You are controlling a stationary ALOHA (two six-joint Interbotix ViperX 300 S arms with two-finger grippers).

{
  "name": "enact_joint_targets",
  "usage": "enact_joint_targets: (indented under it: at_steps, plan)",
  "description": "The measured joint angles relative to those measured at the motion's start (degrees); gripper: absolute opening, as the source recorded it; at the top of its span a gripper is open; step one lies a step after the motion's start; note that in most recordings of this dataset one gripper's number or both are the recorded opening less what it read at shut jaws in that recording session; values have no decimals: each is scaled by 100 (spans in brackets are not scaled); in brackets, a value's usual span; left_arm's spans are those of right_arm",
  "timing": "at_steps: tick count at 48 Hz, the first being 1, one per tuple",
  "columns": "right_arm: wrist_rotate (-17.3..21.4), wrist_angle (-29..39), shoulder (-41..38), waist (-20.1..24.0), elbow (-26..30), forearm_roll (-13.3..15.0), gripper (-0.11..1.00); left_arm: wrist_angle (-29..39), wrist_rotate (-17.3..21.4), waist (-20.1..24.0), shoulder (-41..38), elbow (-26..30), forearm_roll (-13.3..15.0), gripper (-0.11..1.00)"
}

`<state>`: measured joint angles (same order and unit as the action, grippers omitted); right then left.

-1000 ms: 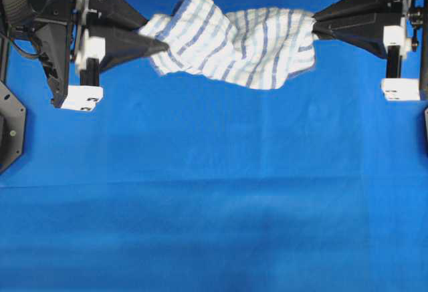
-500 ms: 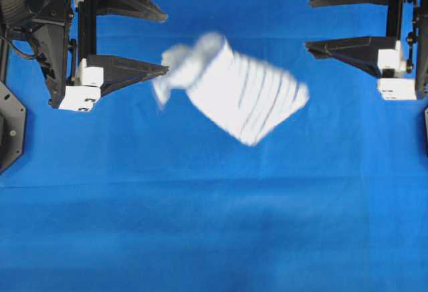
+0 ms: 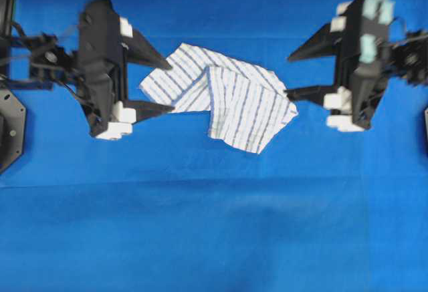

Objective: Lift the towel with both arms.

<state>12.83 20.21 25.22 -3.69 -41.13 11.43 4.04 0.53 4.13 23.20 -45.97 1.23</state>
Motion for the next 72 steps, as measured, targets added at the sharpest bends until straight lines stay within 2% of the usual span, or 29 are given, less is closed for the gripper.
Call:
enact_joint_targets:
  at_steps: [8,19,37,52,61,67,70,72]
  plan:
    - [158,-396,-448,9,-343,0,64,-703,-88,-9,-483,-431,0,80]
    - [176,-721,-1230,123,-510,-9,64,-1380,-149,-53,-1433,-501,0,80]
    - [176,-1266,-2417,185,-519,-9,64,-1705,-149,-70,-2610,-378,0,80]
    - [176,-1529,-2953,202,-501,-9,64,-1942,-149,-62,-2953,-378,0,80]
    - [176,-1626,-2988,202,-492,0,64,-1986,-141,-18,-3015,-378,0,79]
    - [176,-1644,-2997,202,-492,-9,61,-1978,-141,35,-3015,-378,0,71]
    - [167,-1652,-2988,193,-492,-9,57,-1969,-132,88,-3015,-378,0,58]
    - [167,-1652,-2997,185,-492,-9,47,-1960,-132,132,-3015,-378,0,46]
